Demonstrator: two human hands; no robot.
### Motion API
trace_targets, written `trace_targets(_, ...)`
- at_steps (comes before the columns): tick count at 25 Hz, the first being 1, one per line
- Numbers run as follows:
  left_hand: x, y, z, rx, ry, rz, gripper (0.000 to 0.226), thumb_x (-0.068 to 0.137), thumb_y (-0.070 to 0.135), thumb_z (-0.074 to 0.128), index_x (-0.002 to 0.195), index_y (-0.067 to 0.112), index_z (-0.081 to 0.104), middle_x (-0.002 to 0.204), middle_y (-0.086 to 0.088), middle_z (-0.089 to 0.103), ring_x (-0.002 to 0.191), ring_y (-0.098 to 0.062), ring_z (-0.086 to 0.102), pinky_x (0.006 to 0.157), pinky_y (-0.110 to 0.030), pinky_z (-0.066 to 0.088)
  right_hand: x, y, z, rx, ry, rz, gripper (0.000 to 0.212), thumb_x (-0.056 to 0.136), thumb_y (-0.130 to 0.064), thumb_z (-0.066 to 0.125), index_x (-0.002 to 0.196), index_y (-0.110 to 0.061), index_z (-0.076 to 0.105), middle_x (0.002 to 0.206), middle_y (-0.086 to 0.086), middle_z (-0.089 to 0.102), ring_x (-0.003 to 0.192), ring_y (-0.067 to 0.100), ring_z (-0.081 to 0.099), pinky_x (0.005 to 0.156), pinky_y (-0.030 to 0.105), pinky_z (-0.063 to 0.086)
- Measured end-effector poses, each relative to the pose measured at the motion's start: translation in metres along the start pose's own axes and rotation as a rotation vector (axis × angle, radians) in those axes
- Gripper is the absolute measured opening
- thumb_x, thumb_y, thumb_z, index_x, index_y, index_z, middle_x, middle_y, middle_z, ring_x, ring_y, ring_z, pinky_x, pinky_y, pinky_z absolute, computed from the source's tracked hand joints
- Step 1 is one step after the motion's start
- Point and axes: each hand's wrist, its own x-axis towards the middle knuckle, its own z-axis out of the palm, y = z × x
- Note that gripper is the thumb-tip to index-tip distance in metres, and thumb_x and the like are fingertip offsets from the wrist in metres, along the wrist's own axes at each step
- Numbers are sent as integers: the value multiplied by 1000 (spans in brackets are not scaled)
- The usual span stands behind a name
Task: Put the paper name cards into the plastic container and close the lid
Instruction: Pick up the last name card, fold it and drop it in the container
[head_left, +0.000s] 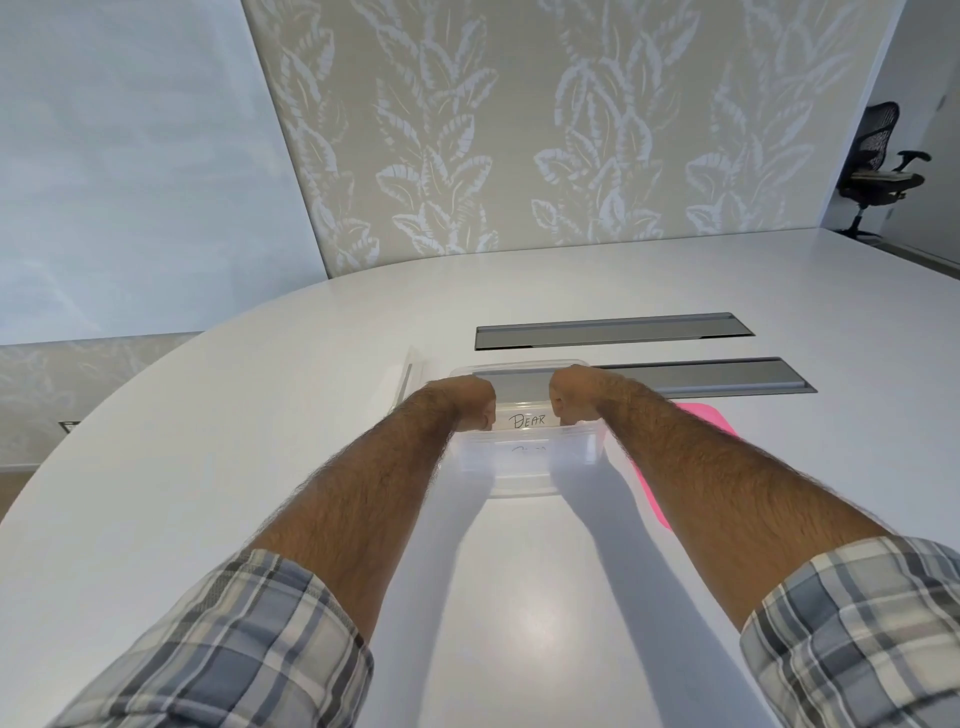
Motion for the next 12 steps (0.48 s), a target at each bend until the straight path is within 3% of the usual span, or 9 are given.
trace_targets(2, -8, -6, -5, -104, 66, 14, 24, 91, 27, 61, 109, 24, 76, 115, 9, 72, 110, -16, 64, 95, -36, 52, 0, 2, -4, 94, 43, 28, 13, 80, -19, 75, 87, -12, 67, 95, 4, 69, 90, 23, 62, 79, 33, 52)
trace_targets(6, -30, -31, -15, -112, 338, -46, 30, 95, 41, 48, 106, 29, 73, 112, 6, 72, 103, -21, 66, 79, -31, 48, 2, -12, -18, 160, 136, 51, 23, 81, -30, 72, 68, -20, 55, 83, -2, 66, 80, 23, 63, 68, 31, 50)
trace_targets(8, -41, -50, -16, -73, 437, -87, 33, 99, 42, 44, 114, 29, 70, 120, 3, 69, 110, -23, 64, 86, -35, 49, 5, -27, -29, 133, 176, 51, 20, 83, -35, 66, 73, -20, 58, 85, -1, 66, 81, 24, 63, 68, 30, 49)
trace_targets(12, -62, -103, -13, -74, 453, -151, 42, 102, 39, 42, 139, 24, 56, 149, 2, 50, 136, -22, 46, 107, -39, 39, 17, -64, -49, 110, 239, 61, 37, 89, -45, 58, 110, -15, 64, 112, 2, 65, 104, 26, 62, 80, 35, 48)
